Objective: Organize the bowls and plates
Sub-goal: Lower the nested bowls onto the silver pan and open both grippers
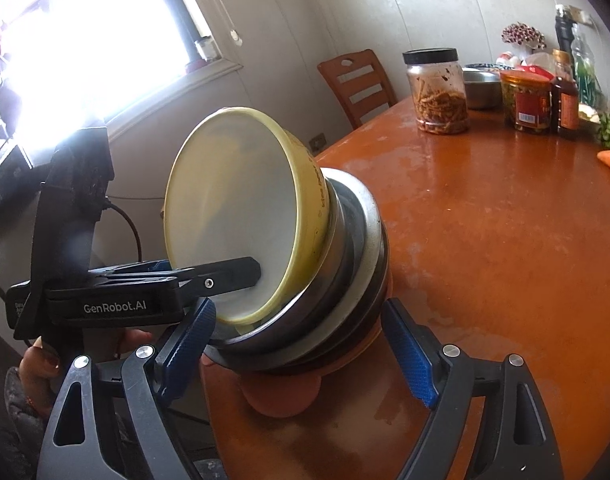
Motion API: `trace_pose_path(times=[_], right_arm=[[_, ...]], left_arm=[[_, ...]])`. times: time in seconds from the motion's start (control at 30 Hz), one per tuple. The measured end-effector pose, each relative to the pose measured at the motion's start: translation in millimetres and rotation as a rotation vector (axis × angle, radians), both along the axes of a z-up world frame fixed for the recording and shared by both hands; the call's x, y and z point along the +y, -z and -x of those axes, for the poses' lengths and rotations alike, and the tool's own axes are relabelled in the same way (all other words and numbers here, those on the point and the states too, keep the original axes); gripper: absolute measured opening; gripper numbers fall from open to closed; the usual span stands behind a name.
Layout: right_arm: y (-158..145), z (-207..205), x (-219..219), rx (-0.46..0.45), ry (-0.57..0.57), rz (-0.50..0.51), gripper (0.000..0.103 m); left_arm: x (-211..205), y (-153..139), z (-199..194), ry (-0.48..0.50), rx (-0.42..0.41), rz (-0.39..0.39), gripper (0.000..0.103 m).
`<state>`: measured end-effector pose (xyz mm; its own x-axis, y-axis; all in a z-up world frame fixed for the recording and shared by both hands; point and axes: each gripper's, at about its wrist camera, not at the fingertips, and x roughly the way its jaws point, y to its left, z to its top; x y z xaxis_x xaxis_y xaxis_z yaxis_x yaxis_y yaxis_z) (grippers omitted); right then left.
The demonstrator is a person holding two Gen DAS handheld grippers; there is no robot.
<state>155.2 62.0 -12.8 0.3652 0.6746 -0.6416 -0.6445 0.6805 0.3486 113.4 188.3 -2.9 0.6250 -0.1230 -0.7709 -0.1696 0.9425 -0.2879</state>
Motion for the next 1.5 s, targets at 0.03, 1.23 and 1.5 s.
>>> trace_pose_path(times=[0.03, 1.23, 1.5], right_arm=[[0, -1, -2, 0.000, 0.003, 0.001, 0.086], [-10, -3, -223, -0.025, 0.307, -0.059, 0.087], [-19, 13, -211, -0.083, 0.325, 0.000, 0.087]], left_arm=[[-3, 0, -1, 0.005, 0.001, -0.002, 0.087], [-227, -11, -72, 0.288, -0.022, -0.093, 0.088], [-206, -25, -58, 0.211, -0.078, -0.162, 0.088]])
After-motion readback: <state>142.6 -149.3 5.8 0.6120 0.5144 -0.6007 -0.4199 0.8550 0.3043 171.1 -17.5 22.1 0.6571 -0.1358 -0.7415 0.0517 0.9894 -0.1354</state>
